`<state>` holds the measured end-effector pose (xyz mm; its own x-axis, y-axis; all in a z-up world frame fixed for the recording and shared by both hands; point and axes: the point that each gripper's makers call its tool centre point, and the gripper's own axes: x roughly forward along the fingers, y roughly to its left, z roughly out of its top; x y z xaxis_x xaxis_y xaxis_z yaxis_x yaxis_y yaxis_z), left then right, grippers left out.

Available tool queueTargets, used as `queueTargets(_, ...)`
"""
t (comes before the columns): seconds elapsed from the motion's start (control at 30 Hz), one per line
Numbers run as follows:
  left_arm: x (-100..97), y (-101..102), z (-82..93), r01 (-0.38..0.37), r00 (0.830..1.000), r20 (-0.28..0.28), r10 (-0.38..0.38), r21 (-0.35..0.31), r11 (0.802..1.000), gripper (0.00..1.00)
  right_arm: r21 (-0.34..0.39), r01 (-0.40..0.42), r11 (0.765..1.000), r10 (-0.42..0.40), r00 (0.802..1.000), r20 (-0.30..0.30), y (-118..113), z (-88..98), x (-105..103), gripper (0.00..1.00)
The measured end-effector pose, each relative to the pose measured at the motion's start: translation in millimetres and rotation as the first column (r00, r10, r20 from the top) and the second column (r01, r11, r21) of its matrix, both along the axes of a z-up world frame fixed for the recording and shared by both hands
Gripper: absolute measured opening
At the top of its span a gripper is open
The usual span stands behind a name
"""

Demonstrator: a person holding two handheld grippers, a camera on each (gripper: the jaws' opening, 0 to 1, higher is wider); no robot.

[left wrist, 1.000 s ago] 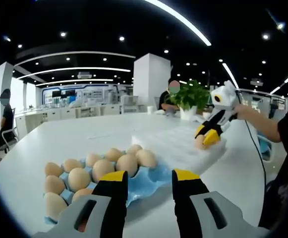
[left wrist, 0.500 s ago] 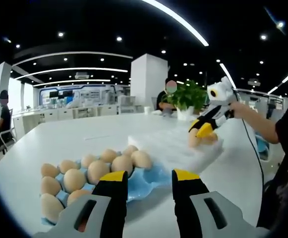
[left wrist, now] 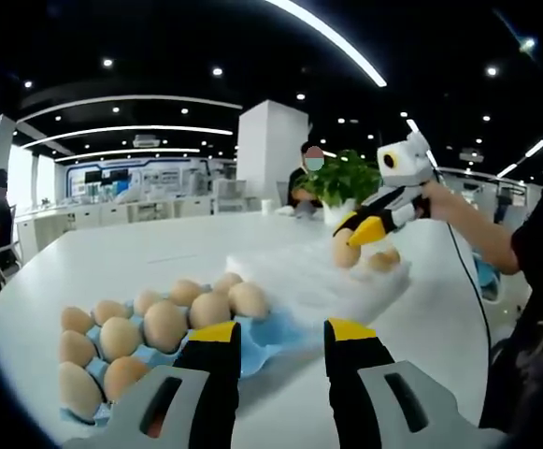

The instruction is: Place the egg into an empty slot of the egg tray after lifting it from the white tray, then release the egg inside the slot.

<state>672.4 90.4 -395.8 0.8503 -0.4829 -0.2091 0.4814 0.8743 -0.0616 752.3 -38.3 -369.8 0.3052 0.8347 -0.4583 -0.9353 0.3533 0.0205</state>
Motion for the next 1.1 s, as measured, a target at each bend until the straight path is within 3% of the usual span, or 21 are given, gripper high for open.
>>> queueTargets(1.1, -0.1, -34, -7.3, 0.06, 0.998, -0.014, -0.06, -0.04, 0.997, 0.35, 0.071, -0.107, 0.992, 0.11, 0.993, -0.033, 53, -0.9, -36, 0.23)
